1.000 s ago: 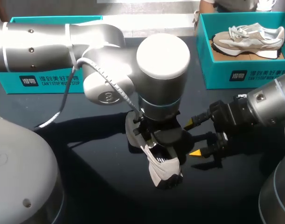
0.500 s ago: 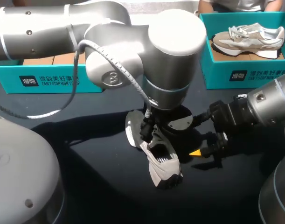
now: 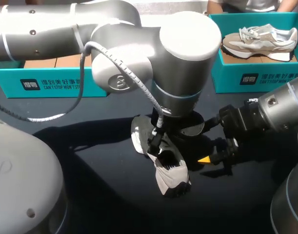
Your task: Take the shoe out of the shoebox, open the shoe tongue, remove and reinsert the insole, then place the shoe into the shoebox
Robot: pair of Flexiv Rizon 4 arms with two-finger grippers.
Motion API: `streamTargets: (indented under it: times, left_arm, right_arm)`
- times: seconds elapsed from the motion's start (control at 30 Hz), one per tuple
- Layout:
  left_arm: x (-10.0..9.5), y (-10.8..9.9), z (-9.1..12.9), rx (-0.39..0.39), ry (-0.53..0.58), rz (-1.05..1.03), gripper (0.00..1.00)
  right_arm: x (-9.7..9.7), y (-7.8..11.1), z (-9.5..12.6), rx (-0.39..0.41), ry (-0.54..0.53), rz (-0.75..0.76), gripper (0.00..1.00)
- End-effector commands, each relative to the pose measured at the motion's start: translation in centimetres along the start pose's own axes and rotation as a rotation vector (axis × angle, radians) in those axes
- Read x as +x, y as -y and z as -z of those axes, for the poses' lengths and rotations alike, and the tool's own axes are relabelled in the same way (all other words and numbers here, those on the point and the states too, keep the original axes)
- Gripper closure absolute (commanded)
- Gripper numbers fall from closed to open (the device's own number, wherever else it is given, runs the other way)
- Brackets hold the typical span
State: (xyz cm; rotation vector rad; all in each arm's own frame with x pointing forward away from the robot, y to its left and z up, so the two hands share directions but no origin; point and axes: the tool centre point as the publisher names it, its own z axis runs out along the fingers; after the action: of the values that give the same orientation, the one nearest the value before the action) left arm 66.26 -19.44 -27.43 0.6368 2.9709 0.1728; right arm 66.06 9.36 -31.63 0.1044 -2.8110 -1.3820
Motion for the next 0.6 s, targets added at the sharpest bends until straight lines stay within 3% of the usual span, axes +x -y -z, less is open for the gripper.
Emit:
streamTargets:
  times: [0.03, 0.1, 0.23, 0.6]
  left_arm:
    - [0.8, 0.5, 0.0, 0.03, 0.004, 0.238, 0.0]
    - [1.3, 0.8, 0.0, 0.002, -0.026, 0.341, 0.0]
    - [2.5, 1.2, 0.1, 0.06, -0.011, 0.497, 0.0]
    - [2.9, 4.3, -0.9, 0.1, -0.038, 0.586, 0.0]
  right_arm:
    - [0.0, -0.1, -0.2, 0.005, 0.002, -0.001, 0.0]
    - [0.0, -0.1, -0.2, 0.005, 0.002, -0.001, 0.0]
    - [0.0, -0.1, -0.2, 0.005, 0.002, -0.001, 0.0]
    - [0.0, -0.1, -0.2, 0.005, 0.002, -0.001, 0.0]
